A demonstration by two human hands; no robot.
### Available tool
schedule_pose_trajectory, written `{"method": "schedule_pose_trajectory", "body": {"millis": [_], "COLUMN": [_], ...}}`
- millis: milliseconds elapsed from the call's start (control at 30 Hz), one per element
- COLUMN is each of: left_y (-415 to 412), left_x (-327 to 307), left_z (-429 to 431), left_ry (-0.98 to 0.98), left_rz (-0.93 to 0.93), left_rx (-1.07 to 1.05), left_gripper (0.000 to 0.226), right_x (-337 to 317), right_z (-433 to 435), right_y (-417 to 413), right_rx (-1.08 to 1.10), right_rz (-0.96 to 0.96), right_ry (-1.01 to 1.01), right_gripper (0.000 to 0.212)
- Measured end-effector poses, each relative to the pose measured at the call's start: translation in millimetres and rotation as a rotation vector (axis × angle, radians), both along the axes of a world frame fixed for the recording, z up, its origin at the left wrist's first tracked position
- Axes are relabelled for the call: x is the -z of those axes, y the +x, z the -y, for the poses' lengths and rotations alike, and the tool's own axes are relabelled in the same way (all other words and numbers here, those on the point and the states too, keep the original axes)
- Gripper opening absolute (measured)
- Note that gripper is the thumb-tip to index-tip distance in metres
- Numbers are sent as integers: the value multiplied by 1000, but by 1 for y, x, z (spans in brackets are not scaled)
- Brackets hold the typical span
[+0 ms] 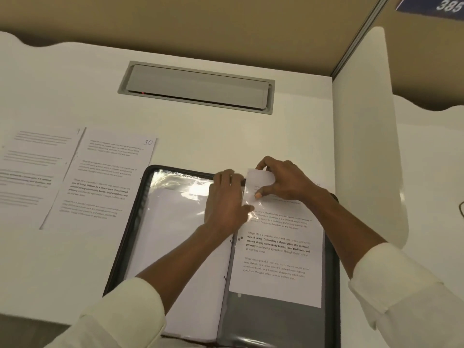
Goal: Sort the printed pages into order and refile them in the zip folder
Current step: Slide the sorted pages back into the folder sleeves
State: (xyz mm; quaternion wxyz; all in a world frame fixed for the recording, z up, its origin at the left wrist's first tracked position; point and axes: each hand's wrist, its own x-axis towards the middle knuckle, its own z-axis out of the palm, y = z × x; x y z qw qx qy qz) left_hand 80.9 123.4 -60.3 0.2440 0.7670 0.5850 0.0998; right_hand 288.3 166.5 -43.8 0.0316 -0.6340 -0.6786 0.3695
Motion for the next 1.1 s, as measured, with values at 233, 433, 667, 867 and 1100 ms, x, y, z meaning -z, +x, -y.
{"method": "schedule_pose_trajectory", "body": {"millis": [233,433,667,867,1100], "left_y": [-16,-17,-17,-17,-15], "left_x": [15,22,25,28,31], "left_z": [85,147,198,221,247], "left_ry": [-41,6,15,22,42], "left_rz": [-61,-116,-128,-147,-154], "left_rx": [-44,-70,-134,-183,-233], "left_gripper": [80,94,101,101,101], "right_x": [4,1,0,-2,-1], "right_z": [7,12,7,-1,6], "right_y": [-9,-13,-6,-7,-11], "right_rx": [-103,-103,-62,-134,-78], "right_rz": [116,184,160,88,114], "right_ry": [-21,-3,-40,-163,-160], "right_gripper": [76,70,55,37,53]}}
